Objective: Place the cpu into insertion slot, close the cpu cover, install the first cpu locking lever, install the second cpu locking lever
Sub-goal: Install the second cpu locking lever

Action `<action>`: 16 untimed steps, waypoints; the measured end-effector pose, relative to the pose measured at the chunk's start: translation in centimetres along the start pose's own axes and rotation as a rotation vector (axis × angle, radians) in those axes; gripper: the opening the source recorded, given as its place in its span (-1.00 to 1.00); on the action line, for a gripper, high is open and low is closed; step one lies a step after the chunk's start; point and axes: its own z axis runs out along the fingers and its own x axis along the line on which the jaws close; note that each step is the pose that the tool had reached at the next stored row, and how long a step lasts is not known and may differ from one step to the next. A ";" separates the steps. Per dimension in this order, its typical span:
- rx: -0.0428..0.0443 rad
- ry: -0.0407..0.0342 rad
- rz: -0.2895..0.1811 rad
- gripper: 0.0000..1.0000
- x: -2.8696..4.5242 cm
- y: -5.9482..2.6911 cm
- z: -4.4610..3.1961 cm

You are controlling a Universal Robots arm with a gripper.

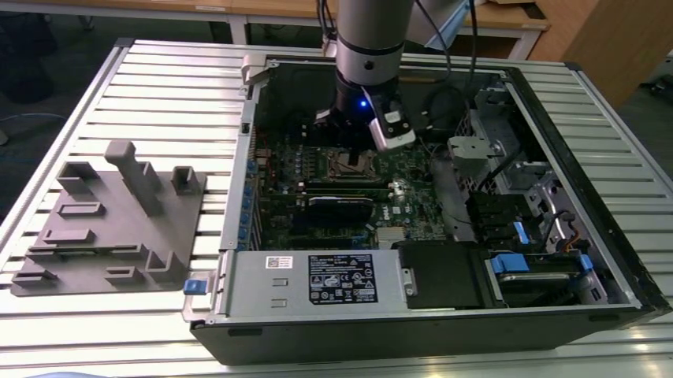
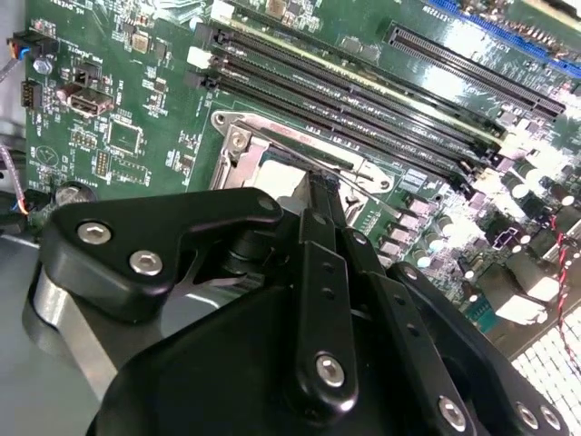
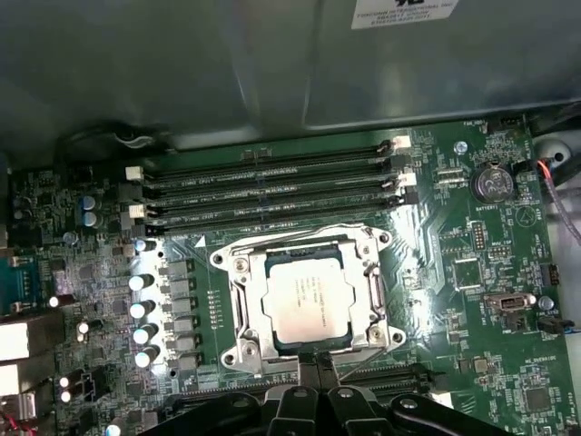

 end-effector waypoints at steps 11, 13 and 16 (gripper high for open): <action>-0.0064 0.0010 0.000 -0.79 -0.20 -1.37 -0.29; -0.0066 0.0009 0.000 -0.79 -0.15 -1.51 -0.16; -0.0064 0.0009 0.000 -0.79 0.15 -1.69 0.12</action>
